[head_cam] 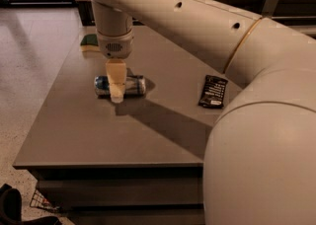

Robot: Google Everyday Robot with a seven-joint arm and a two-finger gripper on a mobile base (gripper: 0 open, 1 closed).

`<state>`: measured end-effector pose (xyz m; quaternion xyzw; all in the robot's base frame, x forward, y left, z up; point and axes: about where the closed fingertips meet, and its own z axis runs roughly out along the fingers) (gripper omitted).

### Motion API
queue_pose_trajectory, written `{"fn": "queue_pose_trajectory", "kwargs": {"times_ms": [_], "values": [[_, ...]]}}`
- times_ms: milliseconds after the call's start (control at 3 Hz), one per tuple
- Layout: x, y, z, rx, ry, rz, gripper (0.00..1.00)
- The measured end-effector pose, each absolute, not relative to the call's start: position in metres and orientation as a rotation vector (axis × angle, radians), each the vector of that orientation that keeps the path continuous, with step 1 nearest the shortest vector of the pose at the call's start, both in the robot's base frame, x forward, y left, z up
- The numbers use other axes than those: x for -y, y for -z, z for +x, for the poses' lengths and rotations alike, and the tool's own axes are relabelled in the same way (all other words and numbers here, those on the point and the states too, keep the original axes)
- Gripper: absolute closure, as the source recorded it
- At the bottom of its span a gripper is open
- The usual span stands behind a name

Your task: Place redbull can upright

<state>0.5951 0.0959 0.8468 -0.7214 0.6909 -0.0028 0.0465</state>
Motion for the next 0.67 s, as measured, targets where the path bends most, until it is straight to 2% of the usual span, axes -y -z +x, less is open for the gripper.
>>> {"fn": "queue_pose_trajectory", "kwargs": {"times_ms": [667], "values": [[-0.0963, -0.8349, 0.595, -2.12, -0.004, -2.206, 0.0]]}}
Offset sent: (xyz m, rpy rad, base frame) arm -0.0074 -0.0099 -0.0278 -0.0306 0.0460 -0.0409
